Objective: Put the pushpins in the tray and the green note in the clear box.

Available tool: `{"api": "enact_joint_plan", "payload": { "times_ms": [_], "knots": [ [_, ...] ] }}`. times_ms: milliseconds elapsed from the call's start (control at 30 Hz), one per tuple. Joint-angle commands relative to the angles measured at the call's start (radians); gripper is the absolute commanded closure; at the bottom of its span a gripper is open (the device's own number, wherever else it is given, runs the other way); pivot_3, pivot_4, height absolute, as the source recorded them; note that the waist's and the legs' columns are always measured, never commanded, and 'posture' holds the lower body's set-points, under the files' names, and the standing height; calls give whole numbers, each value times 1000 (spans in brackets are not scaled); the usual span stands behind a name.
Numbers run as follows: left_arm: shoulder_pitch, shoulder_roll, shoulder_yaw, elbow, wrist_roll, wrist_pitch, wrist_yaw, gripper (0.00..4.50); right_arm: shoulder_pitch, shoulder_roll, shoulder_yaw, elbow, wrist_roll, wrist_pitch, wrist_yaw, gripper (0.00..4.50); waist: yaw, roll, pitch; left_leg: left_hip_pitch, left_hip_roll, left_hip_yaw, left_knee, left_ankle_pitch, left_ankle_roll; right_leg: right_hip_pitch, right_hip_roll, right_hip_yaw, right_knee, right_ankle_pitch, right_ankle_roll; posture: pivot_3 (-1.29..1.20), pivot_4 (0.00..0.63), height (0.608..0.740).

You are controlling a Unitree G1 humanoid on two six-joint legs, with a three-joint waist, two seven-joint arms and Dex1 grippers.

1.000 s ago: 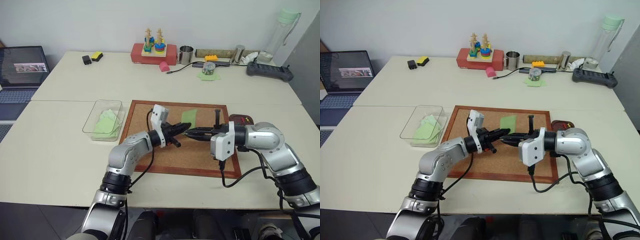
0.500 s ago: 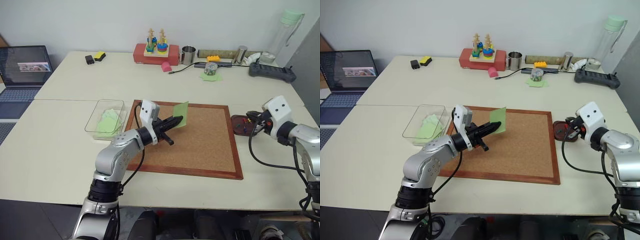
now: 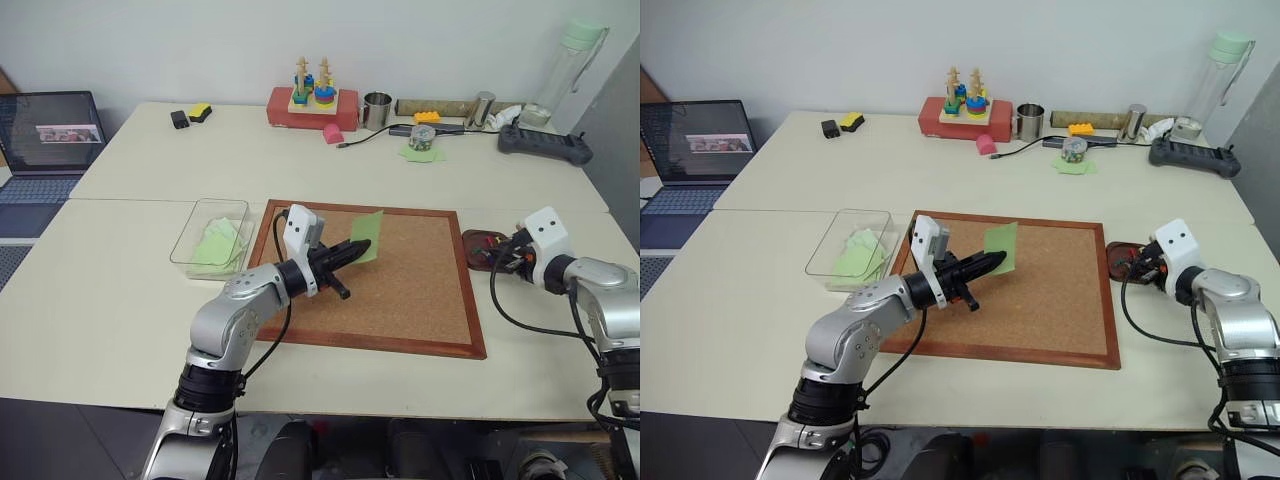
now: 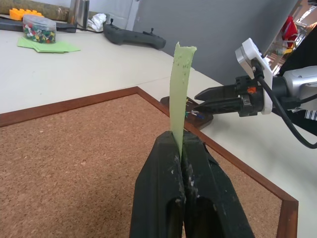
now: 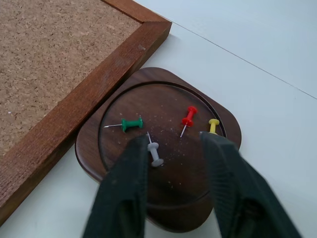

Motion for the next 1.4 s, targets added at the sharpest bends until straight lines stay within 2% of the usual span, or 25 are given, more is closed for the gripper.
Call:
{"api": "enact_joint_plan", "payload": {
  "times_ms": [33,133,267,400,467,600,700,967,1033,1067,1133,1400],
  "knots": [
    [-6,0,0,-33,-9,-16,-5,4500,-23,-9,-23,-17,7,-13,2,1910,0,0,0,0,0,0,0,0,0,0,0,0,0,0,0,0,150,740],
    [-12,5,9,-33,-5,-21,-2,4500,-32,-26,-41,-45,31,-2,26,1225,0,0,0,0,0,0,0,0,0,0,0,0,0,0,0,0,150,740],
    [-21,34,57,-69,-4,-20,29,4500,-36,-61,-50,-126,79,-28,121,1225,-1,0,0,0,0,0,0,0,0,0,0,0,0,0,0,0,150,740],
    [-17,81,137,-117,-10,-9,84,4500,-22,-71,-40,-282,206,-65,292,1225,-7,0,0,0,1,-1,0,0,0,0,1,0,0,0,0,0,150,740],
    [-8,125,178,-124,43,-41,124,4500,-27,-64,-20,-372,273,-33,349,1225,-6,0,0,1,1,-1,0,-1,1,1,1,-1,0,0,0,0,150,740],
    [-8,230,274,-76,214,-120,286,4500,-95,-12,14,-479,372,45,359,1225,-11,0,0,2,2,-3,0,-2,2,1,1,0,0,0,0,0,150,740],
    [4,272,319,-33,265,-117,342,4500,-136,8,35,-479,396,66,359,1225,-4,0,0,3,1,-3,0,-2,3,1,1,0,0,1,-1,0,150,740],
    [31,270,362,43,313,-52,454,4500,-166,24,90,-439,378,45,383,1225,8,-1,0,0,1,-4,0,-1,2,0,1,-1,0,1,-1,0,150,740],
    [25,246,365,57,297,-41,464,4108,-167,26,91,-436,378,44,382,1205,6,-1,0,0,1,-4,0,-1,2,0,1,-1,0,1,-1,0,150,740],
    [22,238,367,62,290,-38,468,4056,-168,27,92,-435,378,44,381,1205,5,-1,0,0,1,-4,0,-1,2,-1,1,-1,0,1,-1,0,150,740],
    [14,231,358,59,281,-31,457,3588,-166,26,92,-439,380,47,379,1205,5,-1,0,0,1,-4,0,0,0,-1,1,-1,0,1,-1,0,150,740],
    [23,262,332,29,305,-46,424,2149,-151,30,85,-433,363,39,355,1205,2,-1,0,0,1,-4,0,0,0,-1,1,-1,0,1,-1,0,150,740]
  ]
}}
